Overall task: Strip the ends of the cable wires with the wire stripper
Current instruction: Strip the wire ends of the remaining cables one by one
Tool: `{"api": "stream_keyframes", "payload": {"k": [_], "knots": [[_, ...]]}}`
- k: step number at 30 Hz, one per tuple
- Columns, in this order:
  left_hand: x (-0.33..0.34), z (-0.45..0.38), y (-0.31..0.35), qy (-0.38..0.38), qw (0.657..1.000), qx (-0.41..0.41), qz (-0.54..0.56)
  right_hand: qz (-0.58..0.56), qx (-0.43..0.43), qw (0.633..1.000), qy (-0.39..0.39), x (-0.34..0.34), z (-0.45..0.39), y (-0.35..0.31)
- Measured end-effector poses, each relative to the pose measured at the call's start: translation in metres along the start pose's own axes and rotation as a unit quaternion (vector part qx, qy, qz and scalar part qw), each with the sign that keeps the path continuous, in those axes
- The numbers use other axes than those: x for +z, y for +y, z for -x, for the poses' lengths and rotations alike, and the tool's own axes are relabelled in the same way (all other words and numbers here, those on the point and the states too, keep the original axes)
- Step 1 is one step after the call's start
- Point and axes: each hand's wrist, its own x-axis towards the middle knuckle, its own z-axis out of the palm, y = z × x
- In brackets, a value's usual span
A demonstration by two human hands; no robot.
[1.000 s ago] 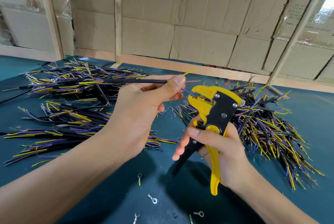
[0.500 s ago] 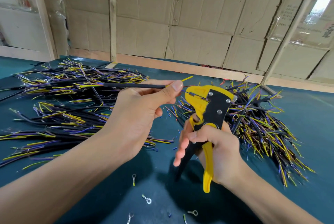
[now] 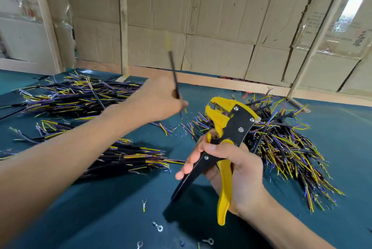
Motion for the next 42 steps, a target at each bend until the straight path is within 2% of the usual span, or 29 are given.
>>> {"api": "stream_keyframes", "payload": {"k": [2,4,7,9,11,12,15,17,23,27,28,30,32,33,36,42], "knots": [[0.011,-0.017,0.018,-0.001,0.991,0.069,-0.112,0.012,-0.012,1.000,-0.023,0.001,0.001,-0.001],[0.028,-0.030,0.029,-0.031,0.976,0.124,-0.175,0.027,-0.016,0.999,-0.042,0.003,0.003,-0.003],[0.051,-0.046,0.017,-0.134,0.944,0.179,-0.243,0.037,-0.009,0.999,-0.036,0.007,0.005,-0.004],[0.052,-0.041,0.004,-0.166,0.957,0.144,-0.188,0.036,0.000,0.999,-0.002,0.010,0.004,-0.002],[0.040,-0.028,-0.013,-0.142,0.981,0.083,-0.103,0.013,0.016,0.998,0.056,0.012,-0.002,-0.002],[0.029,-0.020,-0.025,-0.152,0.981,0.066,-0.104,-0.009,0.031,0.995,0.093,0.012,-0.005,-0.003],[-0.010,0.014,-0.058,-0.302,0.946,-0.014,-0.119,-0.072,0.071,0.979,0.178,0.008,-0.014,-0.004],[-0.022,0.034,-0.069,-0.352,0.931,-0.033,-0.089,-0.093,0.077,0.971,0.205,0.003,-0.015,-0.005],[-0.016,0.059,-0.069,-0.242,0.967,0.037,-0.068,-0.100,0.074,0.968,0.219,-0.004,-0.013,0.000],[-0.016,0.062,-0.065,-0.187,0.981,0.054,0.010,-0.106,0.064,0.969,0.212,-0.005,-0.012,-0.004],[-0.016,0.063,-0.061,-0.157,0.985,0.063,0.036,-0.109,0.063,0.969,0.212,-0.005,-0.013,-0.005],[-0.015,0.065,-0.053,-0.049,0.990,0.118,0.060,-0.110,0.061,0.970,0.208,-0.003,-0.013,-0.009],[-0.015,0.069,-0.041,0.063,0.974,0.219,0.013,-0.085,0.056,0.976,0.192,-0.002,-0.012,-0.012],[-0.013,0.072,-0.036,0.094,0.961,0.259,-0.011,-0.061,0.049,0.980,0.184,-0.001,-0.012,-0.012],[-0.010,0.075,-0.027,0.121,0.942,0.312,-0.015,0.000,0.006,0.985,0.172,0.001,-0.012,-0.015],[-0.002,0.079,-0.024,0.096,0.949,0.294,0.052,0.003,-0.048,0.991,0.127,-0.001,-0.010,-0.027]]}}
